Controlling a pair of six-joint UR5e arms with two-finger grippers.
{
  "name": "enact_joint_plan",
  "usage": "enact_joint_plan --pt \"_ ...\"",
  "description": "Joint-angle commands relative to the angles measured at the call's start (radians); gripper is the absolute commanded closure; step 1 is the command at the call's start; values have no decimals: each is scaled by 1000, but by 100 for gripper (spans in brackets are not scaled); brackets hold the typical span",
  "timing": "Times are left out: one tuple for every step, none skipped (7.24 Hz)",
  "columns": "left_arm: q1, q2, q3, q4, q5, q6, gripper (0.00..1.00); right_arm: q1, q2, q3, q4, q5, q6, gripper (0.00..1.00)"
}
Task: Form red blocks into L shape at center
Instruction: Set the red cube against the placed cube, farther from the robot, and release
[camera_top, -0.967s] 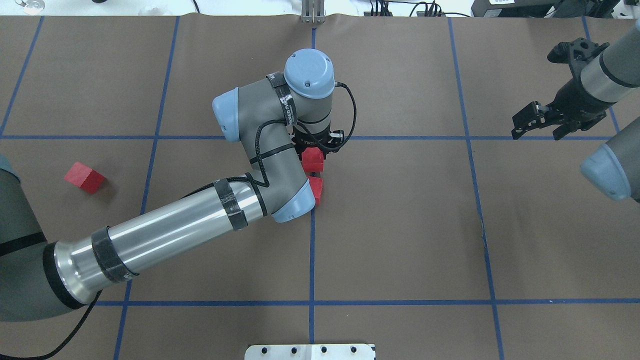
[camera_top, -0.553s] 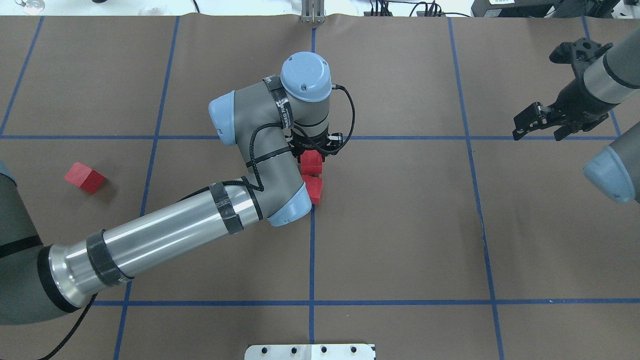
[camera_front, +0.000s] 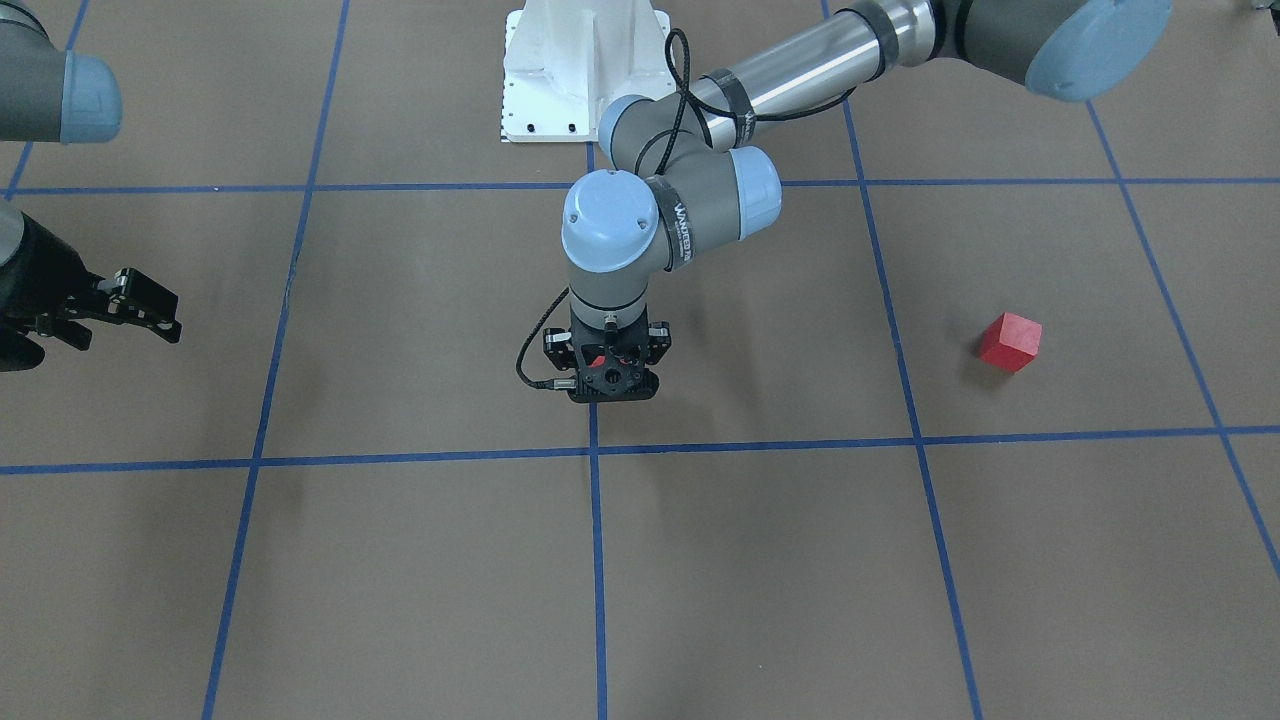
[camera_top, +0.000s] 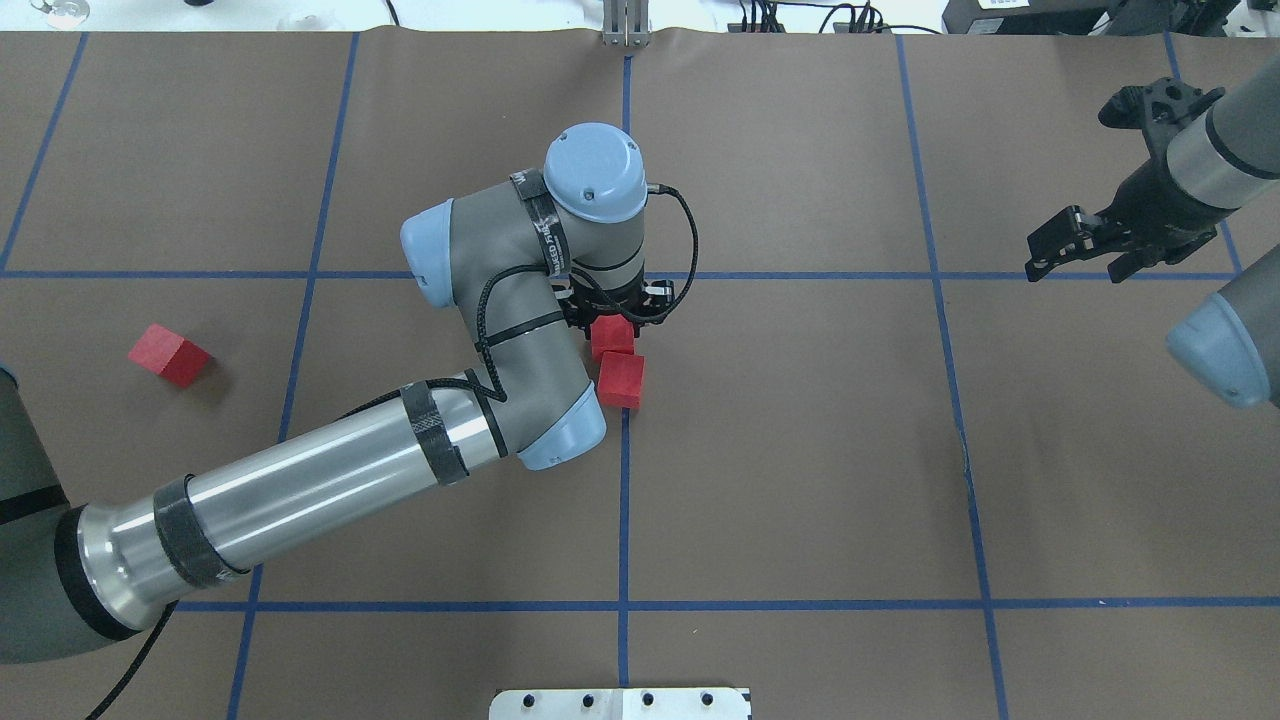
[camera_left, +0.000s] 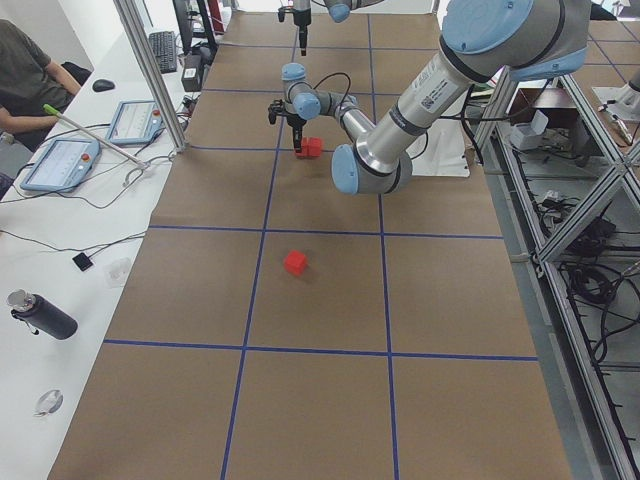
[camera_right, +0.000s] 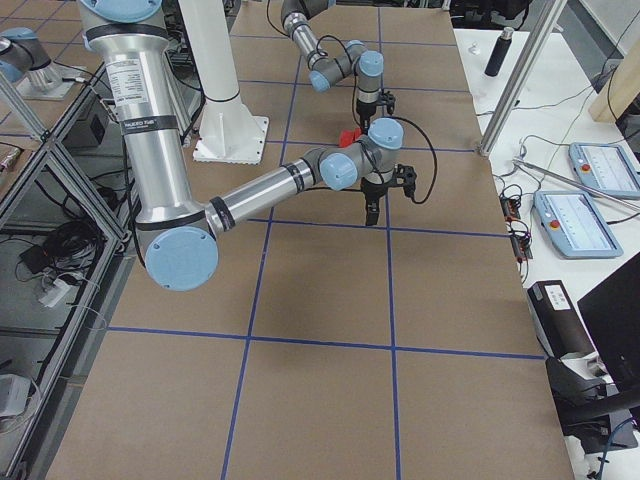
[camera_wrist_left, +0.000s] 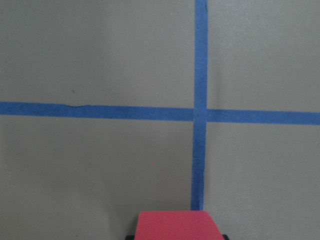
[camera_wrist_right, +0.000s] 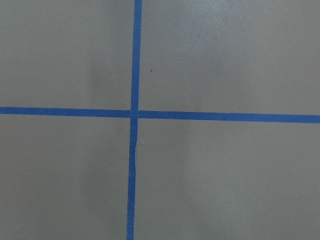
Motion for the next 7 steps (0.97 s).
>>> enact_joint_plan --pt "10 0 0 1 0 -1 100 0 0 -1 0 1 0 0" --pt "16 -3 0 -1 1 -1 100 0 0 -3 0 0 0 0" --pt "29 -6 0 -1 2 -1 100 0 0 -4 0 0 0 0" --pt "29 -6 -2 -1 2 -1 100 0 0 -6 0 0 0 0" --pt "29 -7 -5 -1 2 -1 100 0 0 -6 0 0 0 0" --pt "29 -4 -5 -1 2 -1 100 0 0 -7 0 0 0 0" --pt "29 -1 -8 -1 2 1 100 0 0 -6 0 0 0 0"
